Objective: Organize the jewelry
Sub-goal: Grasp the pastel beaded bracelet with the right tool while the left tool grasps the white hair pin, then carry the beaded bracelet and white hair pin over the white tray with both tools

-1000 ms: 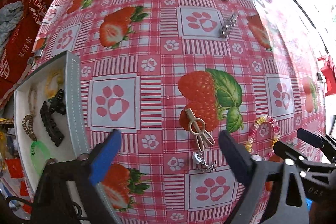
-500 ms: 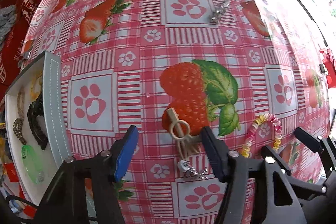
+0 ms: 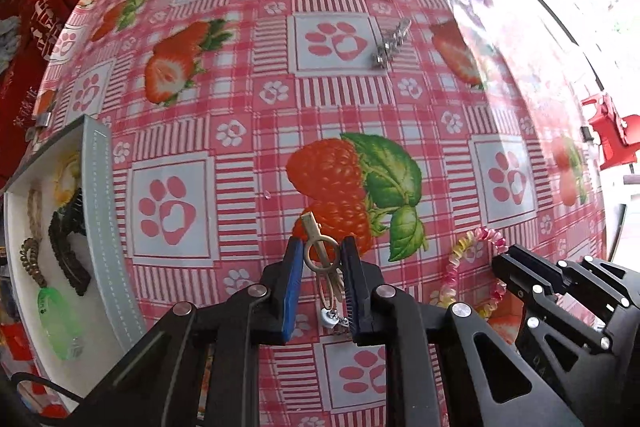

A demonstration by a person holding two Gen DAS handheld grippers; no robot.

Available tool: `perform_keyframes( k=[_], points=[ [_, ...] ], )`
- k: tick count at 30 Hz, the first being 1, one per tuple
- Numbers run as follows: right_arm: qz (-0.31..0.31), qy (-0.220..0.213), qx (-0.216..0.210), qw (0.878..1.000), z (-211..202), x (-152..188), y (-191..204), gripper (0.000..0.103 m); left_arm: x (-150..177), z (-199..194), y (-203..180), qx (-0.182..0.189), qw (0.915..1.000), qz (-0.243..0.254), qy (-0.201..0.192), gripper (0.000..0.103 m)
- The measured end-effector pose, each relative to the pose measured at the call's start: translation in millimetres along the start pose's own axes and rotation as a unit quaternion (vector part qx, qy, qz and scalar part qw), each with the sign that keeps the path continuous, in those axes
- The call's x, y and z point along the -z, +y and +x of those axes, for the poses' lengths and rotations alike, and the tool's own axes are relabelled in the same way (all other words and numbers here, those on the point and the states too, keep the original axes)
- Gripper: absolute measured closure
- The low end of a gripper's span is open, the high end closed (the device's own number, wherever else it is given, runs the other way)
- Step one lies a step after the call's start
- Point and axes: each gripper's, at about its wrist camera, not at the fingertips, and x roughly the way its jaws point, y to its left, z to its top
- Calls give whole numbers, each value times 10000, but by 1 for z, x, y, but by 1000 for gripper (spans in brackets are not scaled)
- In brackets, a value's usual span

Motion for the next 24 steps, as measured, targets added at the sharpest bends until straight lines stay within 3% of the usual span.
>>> perform_keyframes(
  k=[11,24],
  points=[
    [336,-195,-615,9973,-29,-18,-29,94,11,-44,39,155,9987,-248,-424,77],
    [81,-317,-818,9961,-50,-33,5,93,32,-58,90,-10,9958,-696,-587,77]
  ],
)
